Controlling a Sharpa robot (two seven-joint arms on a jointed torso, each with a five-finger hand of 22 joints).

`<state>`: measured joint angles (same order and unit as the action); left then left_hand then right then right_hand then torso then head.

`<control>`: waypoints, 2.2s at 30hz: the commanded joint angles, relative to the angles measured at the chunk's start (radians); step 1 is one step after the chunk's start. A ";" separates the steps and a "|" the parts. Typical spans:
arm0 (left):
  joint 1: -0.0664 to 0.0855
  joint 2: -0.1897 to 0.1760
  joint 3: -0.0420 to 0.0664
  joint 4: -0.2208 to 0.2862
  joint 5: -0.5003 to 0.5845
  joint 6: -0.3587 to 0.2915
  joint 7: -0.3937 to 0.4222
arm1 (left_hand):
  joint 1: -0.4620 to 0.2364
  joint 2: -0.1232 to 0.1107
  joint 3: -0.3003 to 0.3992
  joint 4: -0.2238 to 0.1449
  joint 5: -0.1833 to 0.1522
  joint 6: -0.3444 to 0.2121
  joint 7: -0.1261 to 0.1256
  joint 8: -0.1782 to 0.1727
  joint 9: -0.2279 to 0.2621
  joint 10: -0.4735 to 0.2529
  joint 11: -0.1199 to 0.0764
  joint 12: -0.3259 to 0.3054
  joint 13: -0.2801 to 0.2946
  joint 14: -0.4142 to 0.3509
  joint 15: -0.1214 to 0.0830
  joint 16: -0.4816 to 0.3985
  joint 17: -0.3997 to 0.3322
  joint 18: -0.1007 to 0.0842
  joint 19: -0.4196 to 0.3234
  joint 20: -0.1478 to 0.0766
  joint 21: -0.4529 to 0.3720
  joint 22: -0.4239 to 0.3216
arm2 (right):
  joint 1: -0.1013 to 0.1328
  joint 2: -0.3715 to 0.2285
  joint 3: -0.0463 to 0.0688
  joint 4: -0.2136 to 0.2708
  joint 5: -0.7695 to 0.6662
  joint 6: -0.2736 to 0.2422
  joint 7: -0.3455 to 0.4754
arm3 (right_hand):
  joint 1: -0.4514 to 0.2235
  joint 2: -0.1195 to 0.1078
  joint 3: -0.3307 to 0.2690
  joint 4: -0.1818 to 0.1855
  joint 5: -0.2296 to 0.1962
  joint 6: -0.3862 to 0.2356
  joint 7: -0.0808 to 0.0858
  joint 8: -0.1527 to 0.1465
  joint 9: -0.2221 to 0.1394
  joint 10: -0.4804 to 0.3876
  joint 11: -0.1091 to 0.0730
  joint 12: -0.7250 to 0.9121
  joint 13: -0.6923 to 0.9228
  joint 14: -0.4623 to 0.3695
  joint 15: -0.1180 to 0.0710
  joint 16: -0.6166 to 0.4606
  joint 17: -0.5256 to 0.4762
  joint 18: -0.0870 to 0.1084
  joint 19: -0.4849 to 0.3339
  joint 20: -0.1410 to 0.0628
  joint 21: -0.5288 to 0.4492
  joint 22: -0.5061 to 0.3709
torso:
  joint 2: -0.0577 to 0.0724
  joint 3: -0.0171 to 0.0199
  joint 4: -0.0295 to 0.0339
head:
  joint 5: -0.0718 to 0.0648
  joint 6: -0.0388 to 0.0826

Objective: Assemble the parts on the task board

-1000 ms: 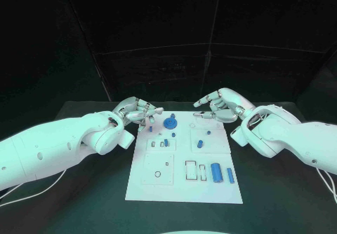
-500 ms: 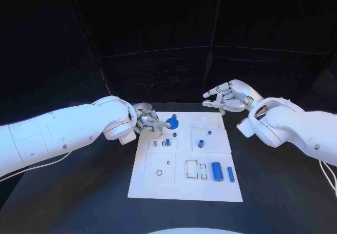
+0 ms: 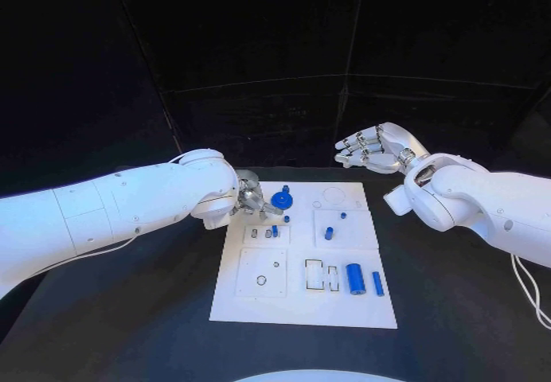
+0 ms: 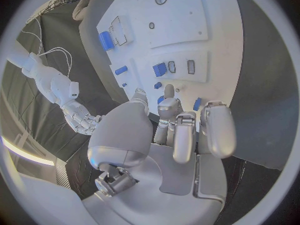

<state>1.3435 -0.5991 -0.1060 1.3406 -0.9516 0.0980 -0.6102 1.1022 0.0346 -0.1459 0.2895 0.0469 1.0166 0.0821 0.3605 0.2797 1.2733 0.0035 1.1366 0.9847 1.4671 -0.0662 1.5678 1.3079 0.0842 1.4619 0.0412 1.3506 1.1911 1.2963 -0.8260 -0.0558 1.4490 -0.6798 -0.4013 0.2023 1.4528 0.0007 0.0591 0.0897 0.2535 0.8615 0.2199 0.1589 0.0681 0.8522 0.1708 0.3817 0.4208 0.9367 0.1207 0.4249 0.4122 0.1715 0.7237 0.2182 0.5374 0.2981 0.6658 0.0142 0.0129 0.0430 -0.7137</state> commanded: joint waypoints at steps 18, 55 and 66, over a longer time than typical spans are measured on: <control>0.005 0.083 -0.009 -0.081 -0.023 0.155 -0.075 | 0.029 0.022 -0.016 -0.005 0.001 -0.023 0.002 0.019 0.014 -0.019 0.005 -0.008 -0.004 0.104 0.006 0.003 0.263 -0.017 0.005 0.003 0.002 0.013 | 0.004 0.036 0.001 -0.053 0.134 0.025 0.073 | -0.007 -0.020 0.079 -0.017 -0.006 0.011 0.017 -0.030 -0.002 0.082 0.003 -0.065 -0.288 0.079 0.009 -0.198 -0.155 0.011 0.086 0.030 -0.175 -0.114 | 0.001 -0.0024 0.0006 | -0.002 -0.017; 0.005 0.137 -0.020 -0.122 -0.014 0.205 -0.061 | 0.087 0.051 -0.010 -0.017 0.002 -0.032 0.000 0.046 0.038 -0.026 0.003 -0.014 -0.011 0.104 0.006 0.003 0.263 -0.020 0.007 0.004 0.014 0.033 | 0.004 0.061 0.001 -0.079 0.135 0.045 0.076 | -0.007 -0.020 0.103 -0.031 0.011 0.006 0.024 -0.037 -0.001 0.078 0.009 -0.062 -0.328 0.087 0.014 -0.220 -0.171 0.011 0.100 0.031 -0.204 -0.132 | 0.001 -0.0015 0.0014 | -0.002 -0.036; 0.005 0.140 -0.033 -0.128 -0.013 0.205 -0.058 | 0.105 0.056 -0.003 -0.024 0.002 -0.037 0.001 0.052 0.045 -0.032 0.003 -0.022 -0.019 0.104 0.006 0.003 0.263 -0.020 0.007 0.004 0.016 0.036 | 0.004 0.060 0.001 -0.080 0.135 0.047 0.080 | -0.006 -0.019 0.109 -0.033 0.015 0.008 0.024 -0.037 -0.001 0.079 0.009 -0.061 -0.333 0.090 0.013 -0.222 -0.173 0.011 0.103 0.030 -0.208 -0.134 | 0.001 -0.0015 0.0014 | -0.002 -0.037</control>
<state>1.3466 -0.4602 -0.1389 1.2140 -0.9656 0.2915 -0.6749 1.1954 0.0913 -0.1498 0.2714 0.0469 0.9880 0.0821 0.4069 0.3236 1.2469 0.0054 1.1216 0.9671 1.4670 -0.0660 1.5678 1.3075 0.0844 1.4618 0.0413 1.3606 1.2268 1.2980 -0.7666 -0.0558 1.3685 -0.5492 -0.3622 0.2671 1.4461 -0.0141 0.1636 0.0564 0.2651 0.8670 0.2214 0.1274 0.0673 0.9291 0.1770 0.3199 0.0889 1.0187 0.1321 0.2090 0.2400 0.1711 0.8189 0.2484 0.3355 0.1652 0.6664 0.0126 0.0141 0.0418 -0.7497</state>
